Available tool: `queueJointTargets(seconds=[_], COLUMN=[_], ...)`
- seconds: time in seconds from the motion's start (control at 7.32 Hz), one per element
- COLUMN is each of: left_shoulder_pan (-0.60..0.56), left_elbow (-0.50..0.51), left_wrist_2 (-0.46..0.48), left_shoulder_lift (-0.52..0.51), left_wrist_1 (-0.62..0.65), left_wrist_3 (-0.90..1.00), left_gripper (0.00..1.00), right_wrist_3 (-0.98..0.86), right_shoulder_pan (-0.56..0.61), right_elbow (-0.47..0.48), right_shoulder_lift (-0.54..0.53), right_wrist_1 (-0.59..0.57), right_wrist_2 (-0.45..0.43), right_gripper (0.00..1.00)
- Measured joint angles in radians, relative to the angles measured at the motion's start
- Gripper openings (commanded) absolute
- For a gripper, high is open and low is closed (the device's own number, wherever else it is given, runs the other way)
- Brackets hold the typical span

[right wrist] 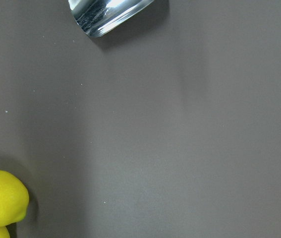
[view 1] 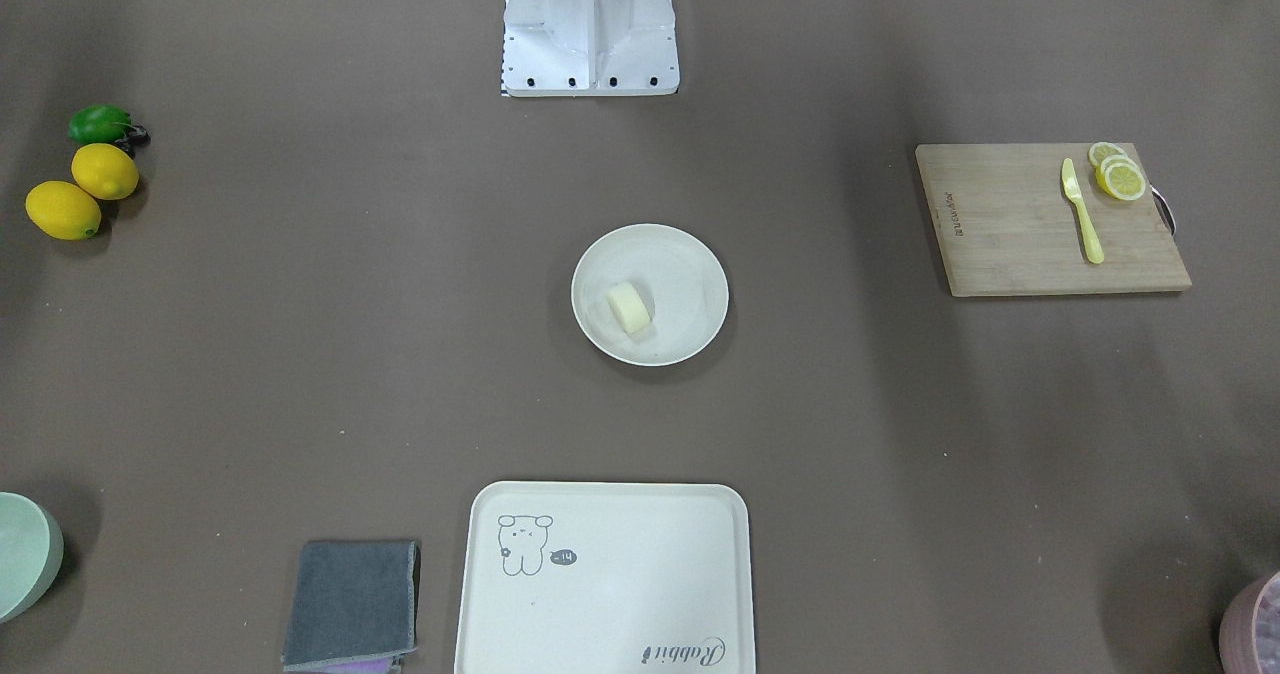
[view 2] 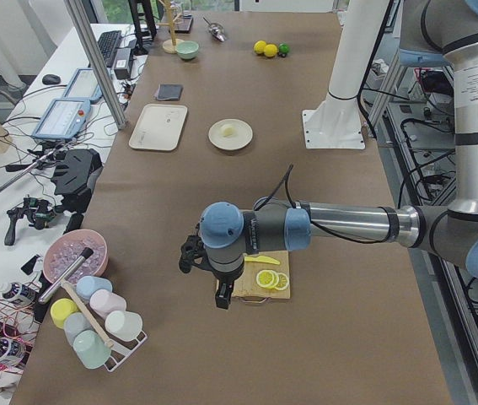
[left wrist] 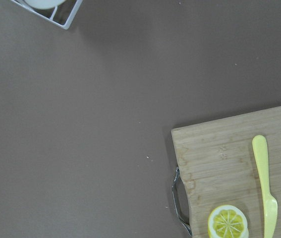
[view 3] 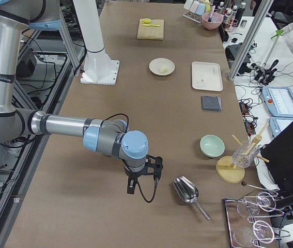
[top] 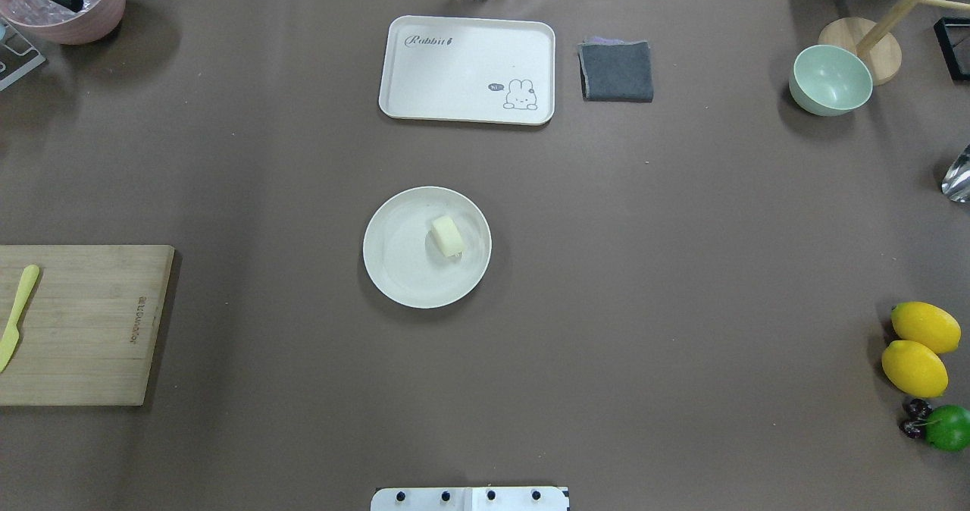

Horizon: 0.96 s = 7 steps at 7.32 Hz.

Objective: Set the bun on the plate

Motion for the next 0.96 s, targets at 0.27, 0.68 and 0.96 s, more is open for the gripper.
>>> queueJointTargets(seconds=[0.27, 0.68, 0.96], left_shoulder_pan=[0.000, -0.001, -0.004], left_elbow=[0.008, 0.042, 0.034], left_wrist_2=[-0.011, 0.012, 0.071], left_shoulder_lift=[0.007, 0.003, 0.008], left_wrist_1=[-0.032, -0.051, -0.115], left_wrist_3=[-0.037, -0.037, -0.037], left_gripper=[0.97, 0.97, 0.97], right_wrist_3=[0.000, -0.002, -0.004], right_shoulder_pan=[0.000, 0.000, -0.001], right_elbow=[0.000, 0.001, 0.001], right_shoulder_lift=[-0.003, -0.005, -0.005], right_wrist_1=[0.000, 0.001, 0.002], right_wrist_2=[0.000, 0.014, 0.018], right_gripper=[1.00, 1.00, 1.00])
